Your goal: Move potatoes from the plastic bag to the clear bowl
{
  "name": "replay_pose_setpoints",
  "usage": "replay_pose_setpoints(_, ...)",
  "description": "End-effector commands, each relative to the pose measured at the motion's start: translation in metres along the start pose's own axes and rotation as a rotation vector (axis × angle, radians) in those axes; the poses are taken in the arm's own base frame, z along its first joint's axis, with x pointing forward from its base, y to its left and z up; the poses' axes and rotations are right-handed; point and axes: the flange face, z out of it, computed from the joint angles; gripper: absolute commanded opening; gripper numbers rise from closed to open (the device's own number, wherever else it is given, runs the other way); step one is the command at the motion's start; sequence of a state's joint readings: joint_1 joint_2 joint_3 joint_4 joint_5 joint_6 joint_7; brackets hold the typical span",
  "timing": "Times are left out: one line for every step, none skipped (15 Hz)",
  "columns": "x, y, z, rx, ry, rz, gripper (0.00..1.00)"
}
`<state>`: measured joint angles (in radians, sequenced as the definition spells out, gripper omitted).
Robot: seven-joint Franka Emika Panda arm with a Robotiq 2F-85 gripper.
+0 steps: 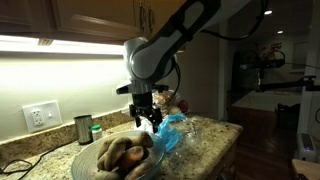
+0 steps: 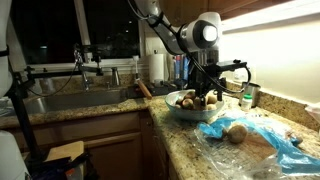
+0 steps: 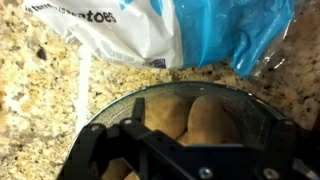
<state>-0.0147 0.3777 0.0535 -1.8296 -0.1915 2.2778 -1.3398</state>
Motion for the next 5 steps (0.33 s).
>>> replay_pose_setpoints(-0.002, 0.0005, -0.0003, -0.002, -0.012, 0.012, 1.0)
replay_pose_setpoints(-0.0022, 0.0005, 0.0001, -0.002, -0.015, 0.015, 1.0)
replay_pose_setpoints(-0.0015, 0.0004, 0.0004, -0.001, -0.014, 0.014, 1.0)
replay_pose_setpoints(-0.0006, 0.0003, 0.0006, -0.001, -0.013, 0.013, 1.0)
replay_pose_setpoints(0.0002, 0.0002, 0.0006, -0.001, -0.013, 0.012, 1.0)
